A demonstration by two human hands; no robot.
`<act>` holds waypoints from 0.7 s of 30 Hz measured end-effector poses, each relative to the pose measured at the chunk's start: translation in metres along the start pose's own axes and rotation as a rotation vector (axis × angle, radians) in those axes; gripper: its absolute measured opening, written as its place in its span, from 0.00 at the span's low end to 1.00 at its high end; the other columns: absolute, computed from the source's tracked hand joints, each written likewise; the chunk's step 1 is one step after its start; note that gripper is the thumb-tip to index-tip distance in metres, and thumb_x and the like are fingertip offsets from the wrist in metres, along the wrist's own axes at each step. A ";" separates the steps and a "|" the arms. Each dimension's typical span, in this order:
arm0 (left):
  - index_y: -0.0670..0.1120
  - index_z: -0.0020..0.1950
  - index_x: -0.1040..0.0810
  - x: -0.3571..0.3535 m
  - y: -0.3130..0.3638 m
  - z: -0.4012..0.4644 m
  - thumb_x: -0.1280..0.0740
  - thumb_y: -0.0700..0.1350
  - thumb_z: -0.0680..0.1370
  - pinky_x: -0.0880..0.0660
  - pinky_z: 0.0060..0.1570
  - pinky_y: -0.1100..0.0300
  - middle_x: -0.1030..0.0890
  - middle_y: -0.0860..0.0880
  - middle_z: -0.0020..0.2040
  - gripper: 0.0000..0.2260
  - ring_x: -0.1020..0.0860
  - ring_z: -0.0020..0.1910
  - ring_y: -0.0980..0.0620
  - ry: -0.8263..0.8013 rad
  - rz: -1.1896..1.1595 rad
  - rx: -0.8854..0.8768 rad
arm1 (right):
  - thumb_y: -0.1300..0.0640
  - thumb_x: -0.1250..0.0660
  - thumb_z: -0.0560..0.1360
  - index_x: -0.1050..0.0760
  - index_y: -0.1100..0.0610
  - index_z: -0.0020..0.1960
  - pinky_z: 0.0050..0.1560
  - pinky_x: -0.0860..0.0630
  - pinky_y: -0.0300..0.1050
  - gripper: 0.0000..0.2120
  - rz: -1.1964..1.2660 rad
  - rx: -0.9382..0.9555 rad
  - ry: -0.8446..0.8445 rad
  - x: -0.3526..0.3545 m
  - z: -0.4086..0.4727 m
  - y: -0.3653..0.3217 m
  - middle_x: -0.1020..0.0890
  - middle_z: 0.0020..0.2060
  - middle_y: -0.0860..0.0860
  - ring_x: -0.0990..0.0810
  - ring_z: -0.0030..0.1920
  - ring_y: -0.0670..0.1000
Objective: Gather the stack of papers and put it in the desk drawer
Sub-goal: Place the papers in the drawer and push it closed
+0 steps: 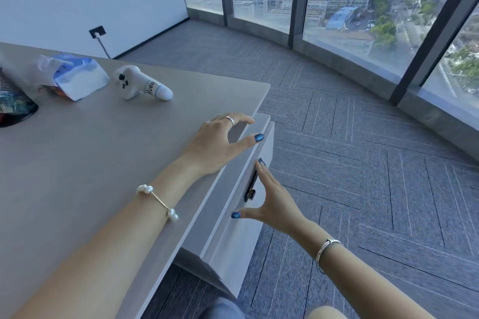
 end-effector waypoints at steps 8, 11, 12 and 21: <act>0.55 0.59 0.26 -0.001 0.003 0.002 0.36 0.59 0.73 0.36 0.68 0.50 0.24 0.56 0.63 0.17 0.30 0.64 0.56 0.028 0.038 -0.013 | 0.40 0.24 0.58 0.59 0.52 0.76 0.72 0.50 0.37 0.60 0.123 -0.015 0.015 -0.015 0.011 0.004 0.54 0.76 0.43 0.53 0.73 0.38; 0.55 0.58 0.25 0.000 0.004 0.001 0.35 0.58 0.73 0.36 0.67 0.49 0.24 0.55 0.63 0.15 0.30 0.64 0.56 0.034 0.038 -0.022 | 0.41 0.23 0.58 0.58 0.52 0.76 0.72 0.49 0.37 0.59 0.137 -0.010 0.012 -0.015 0.012 0.004 0.54 0.77 0.43 0.52 0.73 0.38; 0.54 0.57 0.25 -0.001 0.004 0.001 0.35 0.57 0.73 0.36 0.67 0.49 0.24 0.55 0.63 0.15 0.30 0.64 0.55 0.032 0.041 -0.019 | 0.41 0.23 0.58 0.58 0.53 0.76 0.72 0.50 0.37 0.59 0.137 -0.008 0.015 -0.015 0.012 0.004 0.53 0.77 0.44 0.53 0.72 0.37; 0.52 0.59 0.25 0.001 0.007 -0.001 0.37 0.59 0.72 0.35 0.67 0.50 0.23 0.55 0.61 0.18 0.29 0.63 0.55 0.051 0.062 -0.011 | 0.41 0.24 0.59 0.58 0.55 0.76 0.69 0.55 0.32 0.59 0.039 0.020 -0.026 -0.008 0.009 0.002 0.53 0.77 0.46 0.55 0.74 0.40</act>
Point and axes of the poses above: each hand's wrist, its own z-axis towards the middle knuckle, its own x-axis out of the back of the hand, y = z × x, the point moved 9 cm from there along z, towards the middle knuckle
